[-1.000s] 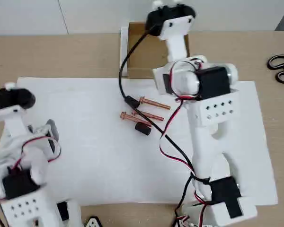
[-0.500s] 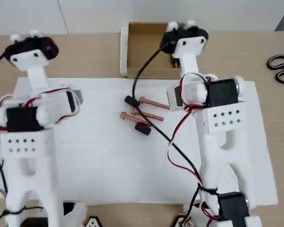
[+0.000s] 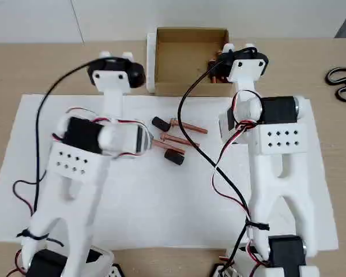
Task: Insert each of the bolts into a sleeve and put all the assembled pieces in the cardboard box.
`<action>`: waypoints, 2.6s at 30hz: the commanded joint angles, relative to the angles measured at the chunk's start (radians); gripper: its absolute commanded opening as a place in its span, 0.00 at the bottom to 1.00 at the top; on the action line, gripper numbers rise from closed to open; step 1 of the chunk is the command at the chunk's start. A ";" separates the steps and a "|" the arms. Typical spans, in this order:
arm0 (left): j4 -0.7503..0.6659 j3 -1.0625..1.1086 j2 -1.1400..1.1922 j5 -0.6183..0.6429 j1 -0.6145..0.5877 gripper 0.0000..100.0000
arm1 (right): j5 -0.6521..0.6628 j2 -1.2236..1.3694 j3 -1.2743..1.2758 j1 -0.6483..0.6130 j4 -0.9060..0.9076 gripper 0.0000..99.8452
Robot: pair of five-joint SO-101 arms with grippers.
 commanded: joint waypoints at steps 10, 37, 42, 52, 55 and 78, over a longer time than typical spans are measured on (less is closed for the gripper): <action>-0.431 0.182 0.189 0.301 0.026 0.06 | 0.009 -0.008 0.126 0.007 -0.133 0.00; -0.601 0.117 0.494 0.543 0.026 0.06 | 0.008 -0.008 0.187 0.007 -0.189 0.00; -0.598 0.085 0.539 0.562 0.026 0.07 | 0.008 -0.008 0.187 0.004 -0.189 0.00; -0.578 0.074 0.543 0.571 0.092 0.23 | 0.008 -0.004 0.187 0.005 -0.191 0.00; -0.588 0.074 0.549 0.571 0.091 0.23 | 0.008 -0.002 0.189 0.007 -0.203 0.00; -0.592 0.090 0.617 0.618 0.048 0.22 | 0.009 -0.002 0.189 0.005 -0.205 0.00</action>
